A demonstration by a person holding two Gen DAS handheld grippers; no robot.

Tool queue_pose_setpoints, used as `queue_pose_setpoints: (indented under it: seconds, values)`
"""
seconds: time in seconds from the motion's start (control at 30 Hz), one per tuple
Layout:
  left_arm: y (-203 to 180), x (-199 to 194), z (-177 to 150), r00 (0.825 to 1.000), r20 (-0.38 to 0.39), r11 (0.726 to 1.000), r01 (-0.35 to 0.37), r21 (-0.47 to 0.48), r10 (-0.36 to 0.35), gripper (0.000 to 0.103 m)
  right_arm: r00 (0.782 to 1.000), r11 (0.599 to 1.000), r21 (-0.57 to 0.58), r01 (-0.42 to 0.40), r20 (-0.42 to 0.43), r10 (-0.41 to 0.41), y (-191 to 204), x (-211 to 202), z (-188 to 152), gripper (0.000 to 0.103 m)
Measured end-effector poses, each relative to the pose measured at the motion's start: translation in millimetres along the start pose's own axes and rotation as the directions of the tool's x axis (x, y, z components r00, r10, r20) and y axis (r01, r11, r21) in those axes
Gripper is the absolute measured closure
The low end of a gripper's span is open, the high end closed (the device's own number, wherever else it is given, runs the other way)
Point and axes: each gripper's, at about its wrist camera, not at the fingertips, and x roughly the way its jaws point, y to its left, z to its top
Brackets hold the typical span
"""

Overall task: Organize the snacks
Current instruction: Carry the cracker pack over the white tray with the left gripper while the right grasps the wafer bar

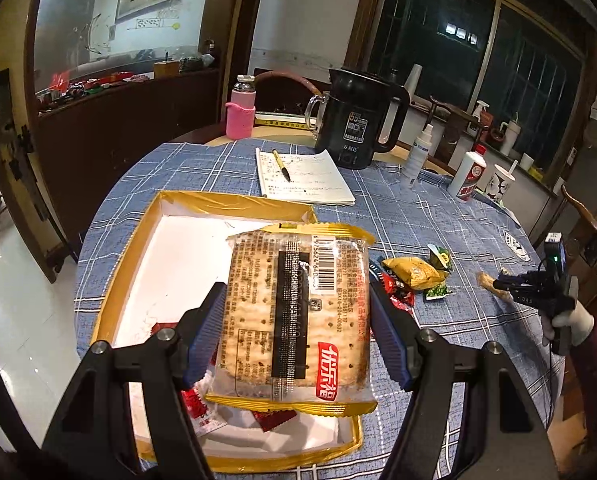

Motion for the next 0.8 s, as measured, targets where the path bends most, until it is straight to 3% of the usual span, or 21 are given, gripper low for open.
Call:
queue_pose_setpoints:
  seconds: [0.03, 0.07, 0.17, 0.23, 0.3, 0.33, 0.47, 0.67, 0.8]
  values:
    - [1.6, -0.6, -0.4, 1.000, -0.001, 1.000, -0.003, -0.003, 0.003, 0.033, 1.000, 1.000, -0.001, -0.006, -0.011, 0.006, -2.0, 1.9, 1.5, 0.054]
    - [3.7, -0.4, -0.5, 1.000, -0.002, 1.000, -0.008, -0.007, 0.008, 0.033, 1.000, 1.000, -0.028, -0.013, -0.021, 0.012, -2.9, 6.0, 4.2, 0.052]
    - [6.8, 1.9, -1.1, 1.000, -0.007, 1.000, -0.024, -0.018, 0.024, 0.033, 0.997, 0.993, -0.117, -0.004, -0.075, -0.005, 2.6, 21.0, 5.5, 0.052]
    - [6.9, 5.1, -1.8, 0.999, -0.011, 0.999, -0.031, -0.026, 0.031, 0.033, 0.998, 0.986, -0.167, -0.018, -0.059, 0.008, 4.1, 21.9, 6.7, 0.055]
    - [7.4, 9.3, -2.4, 0.999, -0.016, 0.999, -0.034, -0.036, 0.033, 0.033, 0.995, 0.983, -0.167, -0.070, -0.084, 0.056, -1.1, 23.8, 7.4, 0.060]
    - [7.6, 11.5, -2.6, 0.999, -0.018, 0.999, -0.034, -0.041, 0.033, 0.033, 0.991, 0.981, -0.161, -0.108, -0.100, 0.093, -3.1, 24.2, 7.2, 0.071]
    - [2.5, 18.3, -3.9, 0.999, -0.026, 0.999, -0.034, -0.042, 0.033, 0.033, 0.981, 0.979, -0.128, -0.162, -0.126, 0.146, -7.4, 19.1, 0.8, 0.071]
    - [0.1, 19.0, -1.8, 0.999, -0.027, 0.999, -0.021, -0.035, 0.020, 0.033, 0.977, 0.978, -0.032, -0.204, -0.070, 0.202, 1.2, -2.9, -13.5, 0.072]
    - [5.9, 17.4, 2.1, 0.999, -0.033, 0.999, -0.032, -0.027, 0.031, 0.033, 0.972, 0.972, -0.012, -0.235, 0.019, 0.235, 23.9, -32.0, 1.6, 0.072]
